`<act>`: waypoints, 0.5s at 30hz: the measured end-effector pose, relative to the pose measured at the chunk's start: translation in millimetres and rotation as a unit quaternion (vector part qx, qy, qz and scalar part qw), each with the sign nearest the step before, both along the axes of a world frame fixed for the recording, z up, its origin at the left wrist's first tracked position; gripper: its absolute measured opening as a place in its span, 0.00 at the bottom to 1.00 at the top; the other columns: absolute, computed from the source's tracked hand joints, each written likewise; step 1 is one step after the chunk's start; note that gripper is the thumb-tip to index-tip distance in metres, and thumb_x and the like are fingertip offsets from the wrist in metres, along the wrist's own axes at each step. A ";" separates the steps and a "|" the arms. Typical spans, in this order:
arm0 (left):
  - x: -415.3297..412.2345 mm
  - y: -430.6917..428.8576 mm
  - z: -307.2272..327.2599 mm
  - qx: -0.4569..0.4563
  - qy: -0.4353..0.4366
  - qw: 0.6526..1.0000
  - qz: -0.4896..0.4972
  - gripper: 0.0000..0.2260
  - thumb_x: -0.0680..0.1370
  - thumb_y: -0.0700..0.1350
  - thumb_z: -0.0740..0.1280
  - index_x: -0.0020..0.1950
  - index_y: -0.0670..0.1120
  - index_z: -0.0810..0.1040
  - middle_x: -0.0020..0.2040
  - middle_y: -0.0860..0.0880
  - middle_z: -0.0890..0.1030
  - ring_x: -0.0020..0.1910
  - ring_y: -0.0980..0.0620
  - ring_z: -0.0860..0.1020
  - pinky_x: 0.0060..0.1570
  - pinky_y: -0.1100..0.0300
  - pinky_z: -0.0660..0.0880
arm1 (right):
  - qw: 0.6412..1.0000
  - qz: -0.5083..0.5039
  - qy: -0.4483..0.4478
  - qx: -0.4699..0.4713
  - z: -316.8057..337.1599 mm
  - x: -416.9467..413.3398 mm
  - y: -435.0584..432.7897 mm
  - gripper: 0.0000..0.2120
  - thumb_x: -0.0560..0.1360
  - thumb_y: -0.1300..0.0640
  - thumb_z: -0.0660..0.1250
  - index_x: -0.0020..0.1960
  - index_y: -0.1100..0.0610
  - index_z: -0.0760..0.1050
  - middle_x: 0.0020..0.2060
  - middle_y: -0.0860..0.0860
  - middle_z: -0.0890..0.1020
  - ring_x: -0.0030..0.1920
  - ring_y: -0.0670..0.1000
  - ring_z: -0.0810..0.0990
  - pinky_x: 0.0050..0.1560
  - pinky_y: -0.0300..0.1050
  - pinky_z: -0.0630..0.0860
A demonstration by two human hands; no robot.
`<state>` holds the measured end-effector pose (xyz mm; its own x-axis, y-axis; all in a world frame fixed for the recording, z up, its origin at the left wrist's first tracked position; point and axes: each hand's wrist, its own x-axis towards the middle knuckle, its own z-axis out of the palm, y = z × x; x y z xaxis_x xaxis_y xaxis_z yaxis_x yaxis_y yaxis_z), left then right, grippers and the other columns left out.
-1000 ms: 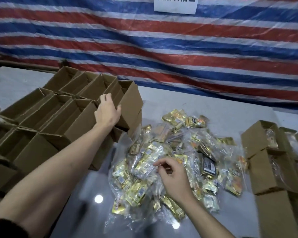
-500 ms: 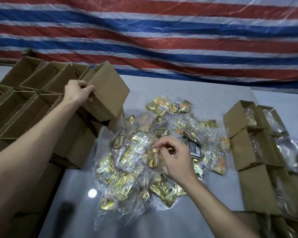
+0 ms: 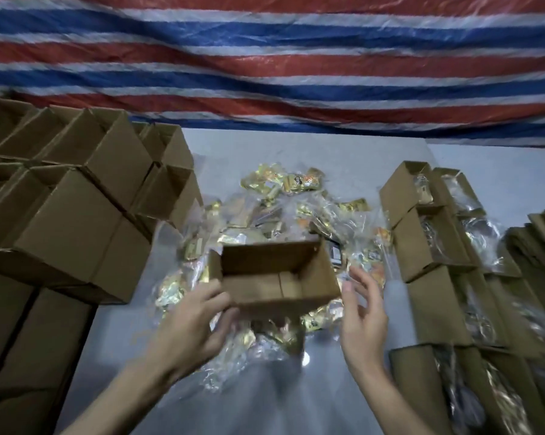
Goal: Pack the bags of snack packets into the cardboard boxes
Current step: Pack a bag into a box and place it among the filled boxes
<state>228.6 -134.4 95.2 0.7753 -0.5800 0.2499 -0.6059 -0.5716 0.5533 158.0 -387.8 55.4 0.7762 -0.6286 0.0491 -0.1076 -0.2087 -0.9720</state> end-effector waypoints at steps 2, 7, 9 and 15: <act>-34.7 -14.3 -38.4 0.028 0.014 0.997 -0.070 0.09 0.78 0.45 0.64 0.39 0.45 0.75 0.41 0.50 0.73 0.40 0.49 0.74 0.36 0.54 0.74 | 0.999 -0.020 0.042 0.018 -16.7 -22.3 -12.1 0.18 0.78 0.40 0.62 0.65 0.43 0.73 0.60 0.34 0.76 0.60 0.35 0.75 0.50 0.30 0.74; -104.4 -44.2 -125.1 0.092 0.109 0.980 -0.137 0.13 0.81 0.49 0.59 0.53 0.49 0.82 0.56 0.52 0.79 0.61 0.53 0.76 0.51 0.59 0.76 | 0.977 -0.027 0.213 0.017 -77.5 -72.8 -37.8 0.08 0.76 0.53 0.71 0.55 0.48 0.77 0.52 0.48 0.82 0.55 0.50 0.80 0.52 0.46 0.79; -115.5 -51.8 -138.0 0.077 0.135 0.981 -0.116 0.11 0.78 0.49 0.61 0.46 0.49 0.83 0.49 0.53 0.80 0.49 0.55 0.80 0.39 0.63 0.77 | 0.970 -0.035 0.242 0.008 -97.0 -81.8 -46.6 0.06 0.76 0.60 0.71 0.51 0.50 0.78 0.49 0.53 0.83 0.51 0.52 0.82 0.46 0.35 0.77; -139.0 -74.8 -166.4 0.007 0.096 0.995 -0.021 0.21 0.84 0.54 0.53 0.40 0.51 0.81 0.41 0.54 0.77 0.41 0.58 0.74 0.34 0.67 0.74 | 0.958 -0.030 0.278 -0.058 -123.7 -33.0 -107.4 0.09 0.77 0.60 0.68 0.56 0.54 0.76 0.52 0.52 0.81 0.54 0.53 0.79 0.57 0.47 0.76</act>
<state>89.6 -209.2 -71.2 0.7825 -0.6159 0.0914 -0.5140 -0.5563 0.6529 125.0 -495.2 -68.3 0.6655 -0.6876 -0.2905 -0.6176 -0.2887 -0.7315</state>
